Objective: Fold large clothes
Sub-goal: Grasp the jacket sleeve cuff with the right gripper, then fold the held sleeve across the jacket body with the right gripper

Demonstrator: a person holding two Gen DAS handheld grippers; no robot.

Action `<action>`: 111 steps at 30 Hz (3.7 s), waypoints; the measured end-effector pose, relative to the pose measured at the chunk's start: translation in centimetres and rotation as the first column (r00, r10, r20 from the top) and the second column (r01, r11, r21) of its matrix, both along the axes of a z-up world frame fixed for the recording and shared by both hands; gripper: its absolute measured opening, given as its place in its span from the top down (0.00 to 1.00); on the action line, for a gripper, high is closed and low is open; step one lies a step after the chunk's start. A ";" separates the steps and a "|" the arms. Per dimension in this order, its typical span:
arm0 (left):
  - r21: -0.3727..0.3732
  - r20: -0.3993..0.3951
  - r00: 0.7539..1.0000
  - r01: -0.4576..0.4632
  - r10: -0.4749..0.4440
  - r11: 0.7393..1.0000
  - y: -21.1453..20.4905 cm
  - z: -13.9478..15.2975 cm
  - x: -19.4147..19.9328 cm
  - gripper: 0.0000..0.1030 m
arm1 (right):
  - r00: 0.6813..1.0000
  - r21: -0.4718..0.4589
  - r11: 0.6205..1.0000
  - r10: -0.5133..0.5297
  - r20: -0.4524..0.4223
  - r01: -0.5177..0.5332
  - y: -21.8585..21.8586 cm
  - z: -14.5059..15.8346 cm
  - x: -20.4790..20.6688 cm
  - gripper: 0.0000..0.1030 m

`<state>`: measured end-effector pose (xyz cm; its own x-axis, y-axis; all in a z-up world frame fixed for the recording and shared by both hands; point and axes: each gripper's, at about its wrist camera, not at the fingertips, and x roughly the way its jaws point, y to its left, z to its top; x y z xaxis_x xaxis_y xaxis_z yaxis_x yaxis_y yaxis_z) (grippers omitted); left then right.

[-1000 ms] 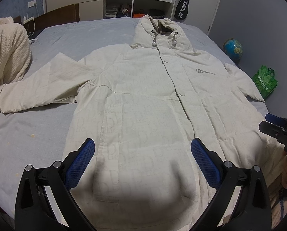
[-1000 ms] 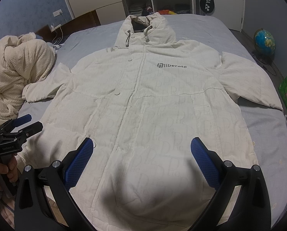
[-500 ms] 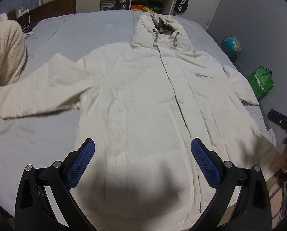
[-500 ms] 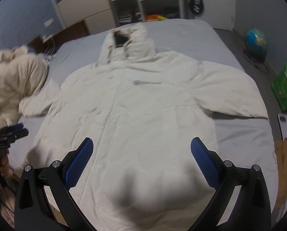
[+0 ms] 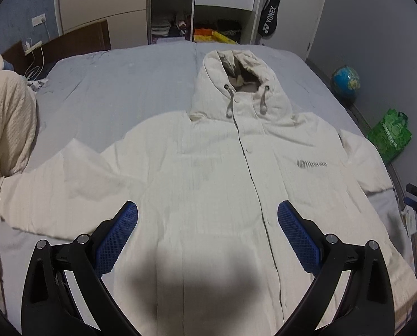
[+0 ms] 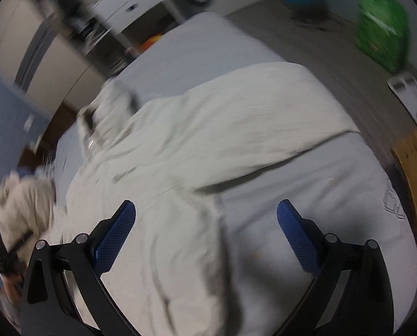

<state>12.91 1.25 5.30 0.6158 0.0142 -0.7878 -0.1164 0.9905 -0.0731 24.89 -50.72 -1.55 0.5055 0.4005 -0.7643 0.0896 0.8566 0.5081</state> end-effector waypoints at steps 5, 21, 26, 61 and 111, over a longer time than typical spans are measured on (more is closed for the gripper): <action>0.009 -0.025 0.999 -0.041 0.042 0.999 0.8 -1.8 1.5 0.07 | 0.986 0.140 0.976 -0.159 -0.054 0.165 -5.7 -4.0 2.4 0.17; 0.078 0.045 0.993 -0.110 0.106 0.991 2.5 -0.5 3.6 0.07 | 0.911 0.367 0.834 -0.373 -0.177 0.413 -11.3 -10.8 7.6 0.45; 0.081 0.033 0.994 -0.110 0.107 0.991 2.6 -0.8 3.9 0.06 | 0.859 0.365 0.778 -0.472 -0.200 0.512 -12.9 -11.0 8.8 0.75; 0.010 -0.026 0.990 -0.135 0.135 0.991 4.7 -0.5 3.0 0.06 | 0.954 0.236 0.930 0.243 0.177 -0.281 21.4 2.5 6.0 0.94; 0.366 -0.111 0.862 0.498 -0.494 0.786 -29.2 -8.9 10.5 0.20 | 0.981 -0.246 0.950 -0.196 0.013 0.193 6.3 -3.0 -0.7 0.24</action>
